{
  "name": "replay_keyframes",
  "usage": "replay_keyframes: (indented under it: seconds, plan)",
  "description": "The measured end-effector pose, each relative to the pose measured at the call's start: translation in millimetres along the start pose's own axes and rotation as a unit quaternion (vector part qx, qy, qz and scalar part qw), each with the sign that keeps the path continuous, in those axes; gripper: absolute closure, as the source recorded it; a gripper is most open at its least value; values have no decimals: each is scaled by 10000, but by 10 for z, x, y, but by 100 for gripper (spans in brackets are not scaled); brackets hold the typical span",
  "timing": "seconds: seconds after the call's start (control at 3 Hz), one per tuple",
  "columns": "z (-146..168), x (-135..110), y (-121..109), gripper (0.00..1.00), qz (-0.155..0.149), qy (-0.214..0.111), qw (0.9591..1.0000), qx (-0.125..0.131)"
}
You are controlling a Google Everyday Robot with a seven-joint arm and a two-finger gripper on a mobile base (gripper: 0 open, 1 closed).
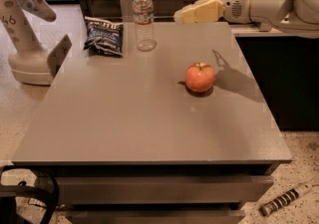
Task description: Pick water bottle
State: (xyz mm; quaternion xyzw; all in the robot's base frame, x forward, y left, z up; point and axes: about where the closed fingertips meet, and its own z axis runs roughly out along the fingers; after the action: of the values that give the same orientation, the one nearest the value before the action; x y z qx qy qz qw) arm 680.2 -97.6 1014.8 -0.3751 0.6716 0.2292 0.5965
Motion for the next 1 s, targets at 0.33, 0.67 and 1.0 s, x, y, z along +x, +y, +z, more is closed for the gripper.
replay_keyframes:
  seconds: [0.33, 0.67, 1.0]
  plan:
    - [355, 107, -75, 0, 82, 23, 9999, -112]
    - [722, 259, -146, 0, 190, 117, 9996, -175]
    - [1246, 383, -202, 0, 364, -81, 9988, -313]
